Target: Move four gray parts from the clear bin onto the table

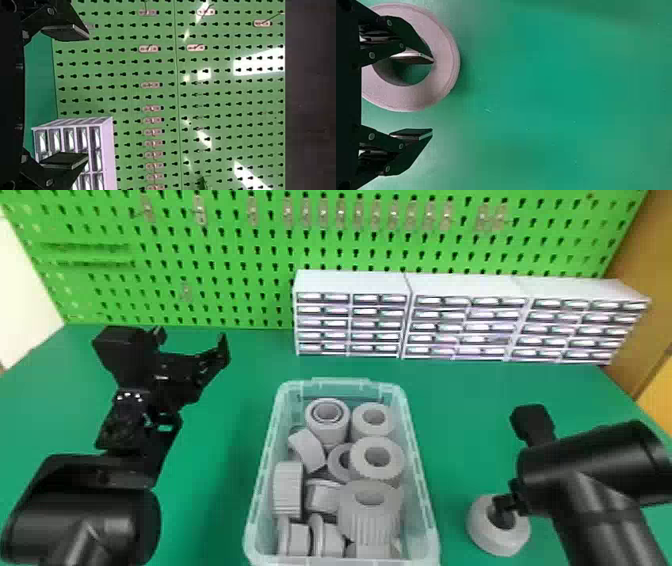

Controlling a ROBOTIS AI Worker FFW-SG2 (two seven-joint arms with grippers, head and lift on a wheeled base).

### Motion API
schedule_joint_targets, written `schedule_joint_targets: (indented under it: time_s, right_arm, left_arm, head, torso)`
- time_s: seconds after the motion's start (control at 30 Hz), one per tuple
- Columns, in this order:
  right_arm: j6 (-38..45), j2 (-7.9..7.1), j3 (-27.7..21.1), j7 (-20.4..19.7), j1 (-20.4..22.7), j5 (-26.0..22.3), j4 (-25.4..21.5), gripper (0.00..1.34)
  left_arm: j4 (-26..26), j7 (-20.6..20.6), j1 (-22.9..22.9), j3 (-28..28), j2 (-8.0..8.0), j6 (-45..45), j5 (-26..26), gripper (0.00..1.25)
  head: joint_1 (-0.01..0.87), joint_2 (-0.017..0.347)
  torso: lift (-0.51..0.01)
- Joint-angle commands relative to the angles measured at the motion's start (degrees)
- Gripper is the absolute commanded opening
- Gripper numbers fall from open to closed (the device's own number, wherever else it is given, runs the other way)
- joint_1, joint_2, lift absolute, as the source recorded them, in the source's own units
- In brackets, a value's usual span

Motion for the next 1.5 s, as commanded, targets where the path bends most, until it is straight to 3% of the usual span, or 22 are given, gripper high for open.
schedule_joint_targets:
  time_s: [0.0, 0.33, 0.83, 1.17, 1.47]
  right_arm:
    - [0.3, -0.03, 0.9, 0.0, -0.6, 2.5, -1.2, 0.75]
    - [0.3, -0.30, 4.1, 0.0, -2.5, 7.1, -6.0, 0.81]
    - [0.3, -0.03, 12.4, 0.1, -7.9, 6.5, -10.1, 0.82]
    - [0.3, 0.58, 18.5, 0.1, -9.7, 3.4, -10.1, 0.82]
    - [0.3, 1.46, 20.3, 0.1, -9.7, -1.6, -10.3, 0.82]
  left_arm:
    - [0.0, 0.0, 0.1, 0.1, 0.00, 0.0, 0.0, 1.04]
    - [0.0, 0.0, 0.1, 0.2, 0.00, 0.0, 0.0, 1.04]
    - [0.0, 0.0, 0.1, 0.2, 0.00, 0.0, 0.0, 1.04]
    - [0.0, 0.0, 0.0, 0.1, 0.00, 0.1, -0.1, 1.04]
    - [0.0, -0.2, 0.2, 0.0, 0.09, 0.7, -0.4, 1.04]
  head:
    - [0.678, 0.034]
    - [0.678, 0.034]
    - [0.678, 0.034]
    - [0.678, 0.034]
    - [0.678, 0.034]
  torso:
    - [-0.050]
    - [-0.050]
    - [-0.050]
    - [-0.050]
    - [-0.050]
